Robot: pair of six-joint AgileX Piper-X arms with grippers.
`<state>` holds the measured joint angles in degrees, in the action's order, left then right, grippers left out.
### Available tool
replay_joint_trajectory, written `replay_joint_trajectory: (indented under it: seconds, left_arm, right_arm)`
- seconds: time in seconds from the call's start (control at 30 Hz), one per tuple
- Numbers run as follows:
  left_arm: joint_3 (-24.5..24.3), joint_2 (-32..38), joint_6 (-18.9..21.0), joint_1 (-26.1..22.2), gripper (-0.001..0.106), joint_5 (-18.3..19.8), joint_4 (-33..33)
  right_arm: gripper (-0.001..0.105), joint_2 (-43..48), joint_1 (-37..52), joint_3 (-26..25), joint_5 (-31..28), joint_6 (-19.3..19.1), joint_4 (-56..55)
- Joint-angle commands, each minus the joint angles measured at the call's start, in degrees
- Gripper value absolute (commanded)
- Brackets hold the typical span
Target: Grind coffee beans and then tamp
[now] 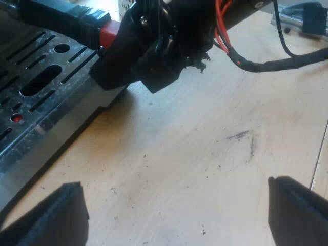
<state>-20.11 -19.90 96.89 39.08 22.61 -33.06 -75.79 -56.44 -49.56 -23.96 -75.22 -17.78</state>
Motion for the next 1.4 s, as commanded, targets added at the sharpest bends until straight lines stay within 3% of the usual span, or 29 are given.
replay_joint_trajectory:
  seconds: [0.03, 0.1, 0.33, 0.47, 0.57, 1.0, 1.27, 1.4]
  left_arm:
    - [-0.1, 0.2, 1.0, 0.1, 0.074, -0.1, 0.5]
    - [-0.1, 0.2, 1.0, 0.1, 0.074, -0.1, 0.5]
    - [-0.1, 0.2, 1.0, 0.1, 0.074, -0.1, 0.5]
    - [-0.1, 0.2, 1.0, 0.1, 0.074, -0.1, 0.6]
    - [-0.1, 0.2, 1.0, 0.1, 0.074, -0.1, 0.7]
    - [-0.4, 0.2, 1.0, 0.1, 0.074, 0.0, 0.7]
    - [-4.8, 0.3, 1.0, 0.1, 0.074, -0.2, -5.5]
    - [-7.0, 2.8, 1.0, 0.1, 0.074, -2.5, -9.0]
  right_arm:
    - [0.012, 0.2, 0.2, -0.2, 1.1, -0.9, -1.4]
    - [0.0, 0.2, 0.2, -0.2, 1.1, -0.9, -1.4]
    - [0.0, 0.7, -0.2, -0.2, 1.1, -0.9, -1.4]
    - [0.0, 2.4, -2.2, -0.2, -2.9, -0.2, -1.4]
    - [0.0, 3.7, -3.4, -0.2, -3.4, 1.8, -2.0]
    - [0.0, 7.5, -8.3, -0.2, -9.3, 3.5, -11.0]
    - [0.0, 12.4, -14.3, -0.2, -13.6, 6.9, -18.2]
    - [0.0, 14.8, -17.0, -0.2, -13.6, 6.9, -21.4]
